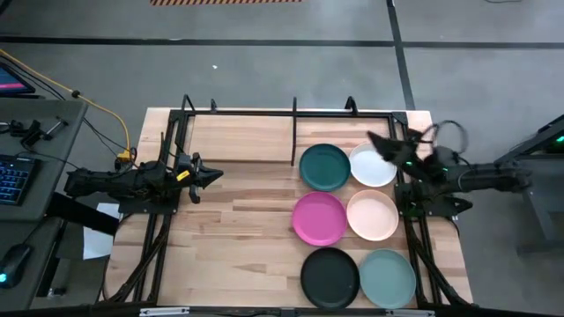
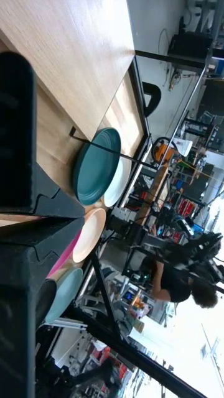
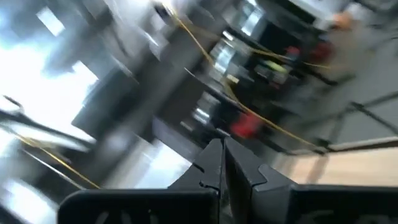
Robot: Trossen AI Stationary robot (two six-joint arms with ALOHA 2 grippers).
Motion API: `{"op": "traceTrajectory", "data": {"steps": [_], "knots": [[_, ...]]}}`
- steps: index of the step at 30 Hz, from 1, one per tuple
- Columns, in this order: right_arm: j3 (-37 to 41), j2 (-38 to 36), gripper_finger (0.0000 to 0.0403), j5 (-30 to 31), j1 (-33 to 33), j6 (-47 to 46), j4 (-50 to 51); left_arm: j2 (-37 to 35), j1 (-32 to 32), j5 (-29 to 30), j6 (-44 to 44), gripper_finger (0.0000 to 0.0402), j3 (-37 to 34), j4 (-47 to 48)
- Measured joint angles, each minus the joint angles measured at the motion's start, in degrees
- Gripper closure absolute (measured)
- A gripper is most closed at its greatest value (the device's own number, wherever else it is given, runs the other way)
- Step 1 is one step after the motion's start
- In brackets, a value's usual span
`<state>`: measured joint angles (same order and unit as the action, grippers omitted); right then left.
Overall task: Place and stack plates onto a shelf
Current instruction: Put the white plate on the shelf
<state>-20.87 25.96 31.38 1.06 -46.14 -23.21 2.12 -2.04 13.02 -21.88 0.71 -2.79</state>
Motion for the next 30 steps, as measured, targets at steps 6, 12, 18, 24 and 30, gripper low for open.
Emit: {"op": "traceTrajectory", "data": {"steps": [6, 12, 18, 24, 30], "knots": [[-14.53, 19.4, 0.0402, 3.84, -0.05, 5.04, 21.57, 0.01, 0.01, 0.0, 0.01, 0.0401, 0.0, 0.0], [-23.73, 31.4, 0.0402, 5.61, -1.43, 3.15, 39.28, 0.01, 0.01, 0.0, 0.01, 0.0401, 0.0, 0.0], [-29.22, 36.27, 0.0402, 0.96, -3.83, -9.57, 64.66, 0.01, 0.01, 0.0, 0.01, 0.0401, 0.0, 0.0], [-23.91, 35.99, 0.0402, -14.95, -5.95, -16.89, 73.48, -0.01, 0.0, 0.0, 0.0, 0.0401, 0.0, 0.0], [-15.73, 35.99, 0.0402, -25.15, -5.97, -22.74, 72.14, -0.01, 0.0, 0.0, -0.01, 0.0401, 0.0, 0.0]]}}
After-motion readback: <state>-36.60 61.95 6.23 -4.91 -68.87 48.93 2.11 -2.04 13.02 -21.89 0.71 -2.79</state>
